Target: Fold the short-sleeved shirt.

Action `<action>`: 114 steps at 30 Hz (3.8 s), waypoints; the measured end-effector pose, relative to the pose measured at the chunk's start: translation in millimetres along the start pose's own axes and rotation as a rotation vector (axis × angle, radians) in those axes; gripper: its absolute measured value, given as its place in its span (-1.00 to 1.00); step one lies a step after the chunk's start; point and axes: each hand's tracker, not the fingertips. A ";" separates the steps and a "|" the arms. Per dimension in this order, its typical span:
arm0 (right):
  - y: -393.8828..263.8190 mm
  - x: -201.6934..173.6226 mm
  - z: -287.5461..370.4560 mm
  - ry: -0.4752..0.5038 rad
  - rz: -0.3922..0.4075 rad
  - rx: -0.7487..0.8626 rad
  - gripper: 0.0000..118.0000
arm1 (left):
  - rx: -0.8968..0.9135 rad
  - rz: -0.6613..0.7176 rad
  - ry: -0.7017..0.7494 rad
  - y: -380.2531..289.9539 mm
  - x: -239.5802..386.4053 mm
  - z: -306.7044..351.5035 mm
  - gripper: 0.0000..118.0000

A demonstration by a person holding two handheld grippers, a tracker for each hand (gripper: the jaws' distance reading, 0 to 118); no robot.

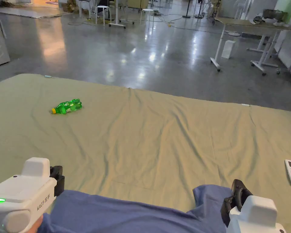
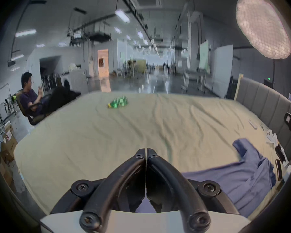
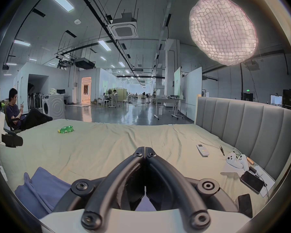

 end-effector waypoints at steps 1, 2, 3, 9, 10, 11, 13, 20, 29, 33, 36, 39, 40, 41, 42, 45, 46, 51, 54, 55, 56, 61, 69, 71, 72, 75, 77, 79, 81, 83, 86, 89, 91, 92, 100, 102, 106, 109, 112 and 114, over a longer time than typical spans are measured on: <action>-1.5 1.0 -2.4 -0.001 0.002 -0.013 -1.00 | -0.080 0.002 -0.045 -0.2 -8.1 -17.2 -1.00; -2.8 2.0 -4.5 -0.001 0.000 -0.022 -1.00 | -0.139 0.006 -0.044 -0.9 -13.2 -31.1 -0.99; -4.2 2.8 -6.3 -0.001 -0.002 -0.031 -1.00 | -0.196 -0.004 -0.024 4.9 -10.5 -32.5 -0.99; -21.5 11.6 -18.4 -0.004 0.016 -0.109 -1.00 | -0.446 0.044 -0.067 -1.5 -25.3 -98.5 0.04; -24.2 13.0 -20.4 -0.006 0.014 -0.124 -1.00 | -0.439 0.044 -0.060 -0.7 -25.6 -106.2 0.19; -27.6 14.9 -22.0 -0.008 0.005 -0.145 -1.00 | -0.440 0.047 -0.060 -0.9 -24.4 -104.1 0.21; -32.3 18.3 -23.7 -0.015 0.006 -0.163 -1.00 | -0.478 0.052 -0.071 -1.9 -22.3 -116.7 0.21; -48.3 30.5 -28.8 -0.036 0.006 -0.224 -1.00 | -0.596 -0.089 -0.014 -24.9 -4.8 -149.2 0.19; -61.7 47.9 -49.7 -0.048 -0.023 -0.341 -1.00 | -0.559 -0.181 -0.061 -22.7 16.1 -145.1 -0.91; -61.2 67.0 -87.5 -0.022 -0.016 -0.493 -0.94 | -0.533 -0.174 -0.064 -20.5 20.1 -133.7 -0.95; -73.1 89.5 -130.7 0.030 -0.053 -0.706 -0.22 | -0.487 -0.129 -0.061 -22.5 14.9 -121.3 -0.95; -93.0 96.1 -171.5 0.116 0.009 -0.855 0.09 | -0.448 -0.117 -0.063 -19.1 3.0 -122.0 -0.95; -95.6 96.9 -180.1 0.124 0.048 -0.882 0.11 | -0.435 -0.111 -0.061 -18.6 1.7 -118.8 -0.95; -99.8 97.2 -188.3 0.125 0.063 -0.897 0.16 | -0.425 -0.104 -0.058 -18.3 0.7 -116.3 -0.95; -104.3 96.0 -196.9 0.111 0.074 -0.895 0.23 | -0.416 -0.093 -0.055 -18.0 -0.5 -113.6 -0.95; -119.6 98.8 -220.5 0.106 0.057 -0.903 0.26 | -0.399 -0.095 -0.046 -18.6 1.9 -101.8 -0.95; -121.3 99.2 -226.9 0.104 0.037 -0.907 0.26 | -0.393 -0.109 -0.034 -18.9 2.5 -99.8 -0.95; -123.9 89.6 -236.1 0.119 0.018 -0.939 -0.20 | -0.394 -0.096 -0.026 -19.5 4.3 -101.0 -0.95; -122.9 86.4 -233.5 0.134 0.050 -0.917 -0.60 | -0.391 -0.102 -0.021 -20.9 5.6 -98.1 -0.95; -122.2 87.5 -232.2 0.155 0.034 -0.910 -0.79 | -0.390 -0.102 -0.022 -20.9 4.7 -100.5 -0.95; -123.5 88.2 -234.8 0.162 0.019 -0.914 -0.96 | -0.390 -0.102 -0.022 -21.0 4.8 -100.0 -0.95; -111.6 98.5 -217.1 0.150 -0.019 -0.877 -0.97 | -0.375 -0.078 -0.027 -19.7 2.8 -90.5 -0.95; -56.1 115.5 -148.0 0.204 -0.028 -0.753 -0.97 | -0.315 -0.055 -0.061 -12.0 -4.9 -53.7 -0.95; -44.1 120.7 -128.3 0.204 -0.023 -0.740 -0.97 | -0.303 -0.057 -0.071 -11.3 -9.6 -45.2 -0.95; -40.6 123.9 -118.3 0.193 -0.027 -0.721 -0.97 | -0.294 -0.051 -0.075 -10.3 -13.0 -39.8 -0.95; -25.7 133.5 -84.2 0.199 -0.036 -0.690 -0.97 | -0.265 -0.018 -0.099 -6.3 -17.6 -10.1 -0.95; -24.6 138.2 -67.4 0.193 -0.027 -0.687 -0.97 | -0.254 -0.009 -0.111 -5.7 -23.0 2.3 -0.95; -20.6 142.1 -45.6 0.195 -0.016 -0.682 -0.97 | -0.245 -0.004 -0.124 2.0 -20.6 22.1 -0.95; -22.5 147.0 -30.5 0.200 -0.017 -0.697 -0.97 | -0.246 0.002 -0.144 -0.6 -25.3 35.3 -0.95; -26.0 150.0 -14.1 0.198 -0.013 -0.718 -0.97 | -0.248 0.001 -0.154 -11.0 -35.6 37.9 -0.95; -41.7 155.5 7.9 0.196 -0.012 -0.784 -0.97 | -0.272 -0.011 -0.174 -26.1 -42.0 52.1 -0.95; -56.4 155.9 32.4 0.185 -0.013 -0.843 -0.97 | -0.332 -0.045 -0.180 -45.5 -43.8 63.5 -0.95; -71.6 156.0 40.0 0.181 -0.005 -0.890 -0.97 | -0.384 -0.061 -0.186 -64.1 -51.1 63.3 -0.95; -81.7 156.5 44.0 0.176 -0.013 -0.906 -0.97 | -0.415 -0.066 -0.182 -73.6 -54.1 62.3 -0.95; -135.1 140.7 31.0 0.135 0.012 -1.019 -0.97 | -0.598 -0.109 -0.138 -134.5 -45.7 33.8 -0.95; -144.9 134.2 26.9 0.129 0.034 -1.027 -0.97 | -0.583 -0.124 -0.129 -138.1 -41.5 30.0 -0.95; -155.2 125.3 21.1 0.110 0.061 -1.026 -0.94 | -0.595 -0.170 -0.113 -131.6 -30.2 38.3 -0.93; -139.3 121.5 27.8 0.110 0.092 -1.020 -0.69 | -0.590 -0.146 -0.123 -112.8 -9.0 60.4 -0.70; -117.3 121.7 36.6 0.088 0.141 -1.011 0.33 | -0.519 -0.091 -0.161 -105.9 -25.1 62.1 0.15; -99.9 119.7 42.7 0.037 0.206 -0.992 0.42 | -0.443 -0.076 -0.173 -95.0 -22.0 70.6 0.21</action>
